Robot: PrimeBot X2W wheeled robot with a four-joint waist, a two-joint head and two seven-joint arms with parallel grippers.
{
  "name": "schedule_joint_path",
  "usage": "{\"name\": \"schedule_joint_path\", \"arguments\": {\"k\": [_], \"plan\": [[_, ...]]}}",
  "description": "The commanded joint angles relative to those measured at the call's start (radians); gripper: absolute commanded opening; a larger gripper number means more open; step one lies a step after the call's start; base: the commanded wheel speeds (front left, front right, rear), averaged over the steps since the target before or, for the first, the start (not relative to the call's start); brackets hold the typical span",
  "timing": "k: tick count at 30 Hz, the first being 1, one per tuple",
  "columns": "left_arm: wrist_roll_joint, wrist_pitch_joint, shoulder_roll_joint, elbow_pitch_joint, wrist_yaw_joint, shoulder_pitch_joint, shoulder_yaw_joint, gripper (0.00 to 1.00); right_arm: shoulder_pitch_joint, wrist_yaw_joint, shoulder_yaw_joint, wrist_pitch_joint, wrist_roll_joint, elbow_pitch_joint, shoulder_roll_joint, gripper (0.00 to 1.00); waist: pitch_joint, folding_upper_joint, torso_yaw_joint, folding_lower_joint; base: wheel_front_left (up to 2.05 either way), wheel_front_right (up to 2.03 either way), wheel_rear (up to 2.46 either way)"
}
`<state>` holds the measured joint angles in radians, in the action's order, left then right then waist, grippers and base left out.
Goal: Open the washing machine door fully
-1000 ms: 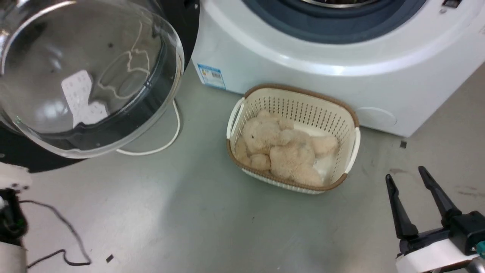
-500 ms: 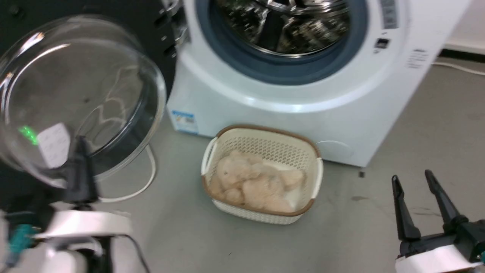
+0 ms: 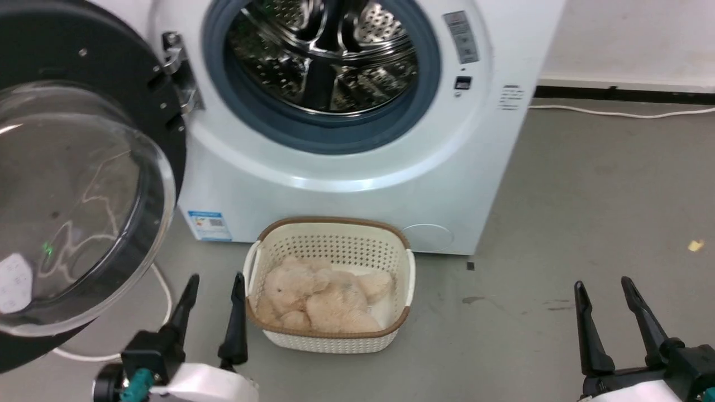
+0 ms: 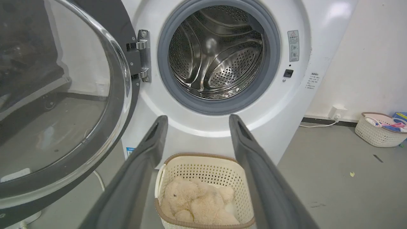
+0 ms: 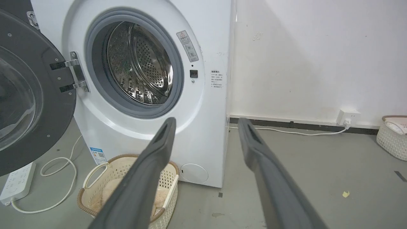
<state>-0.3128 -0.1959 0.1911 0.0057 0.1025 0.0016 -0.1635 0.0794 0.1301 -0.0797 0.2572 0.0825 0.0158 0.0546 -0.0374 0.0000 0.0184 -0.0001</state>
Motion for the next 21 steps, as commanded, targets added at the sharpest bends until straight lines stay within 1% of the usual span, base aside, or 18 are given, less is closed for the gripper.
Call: {"name": "schedule_joint_path", "arguments": {"k": [1, 10, 21], "plan": [[0.004, -0.008, -0.006, 0.005, 0.004, 0.015, -0.003, 1.0, 0.013, 0.001, 0.004, 0.004, 0.008, 0.001, -0.004, 1.0, 0.008, 0.0, -0.013, 0.0001, 0.0, 0.0, 0.0], [0.044, -0.017, -0.004, 0.033, 0.027, 0.034, -0.033, 1.0, 0.028, 0.001, 0.009, 0.004, 0.012, 0.001, -0.004, 1.0, 0.017, 0.0, -0.023, 0.0001, 0.0, 0.0, 0.0], [0.042, -0.013, -0.007, 0.034, 0.034, 0.03, -0.052, 1.0, 0.023, 0.001, 0.009, 0.004, 0.02, -0.006, -0.004, 1.0, 0.015, 0.0, -0.008, 0.0001, 0.0, 0.0, 0.0]]}}
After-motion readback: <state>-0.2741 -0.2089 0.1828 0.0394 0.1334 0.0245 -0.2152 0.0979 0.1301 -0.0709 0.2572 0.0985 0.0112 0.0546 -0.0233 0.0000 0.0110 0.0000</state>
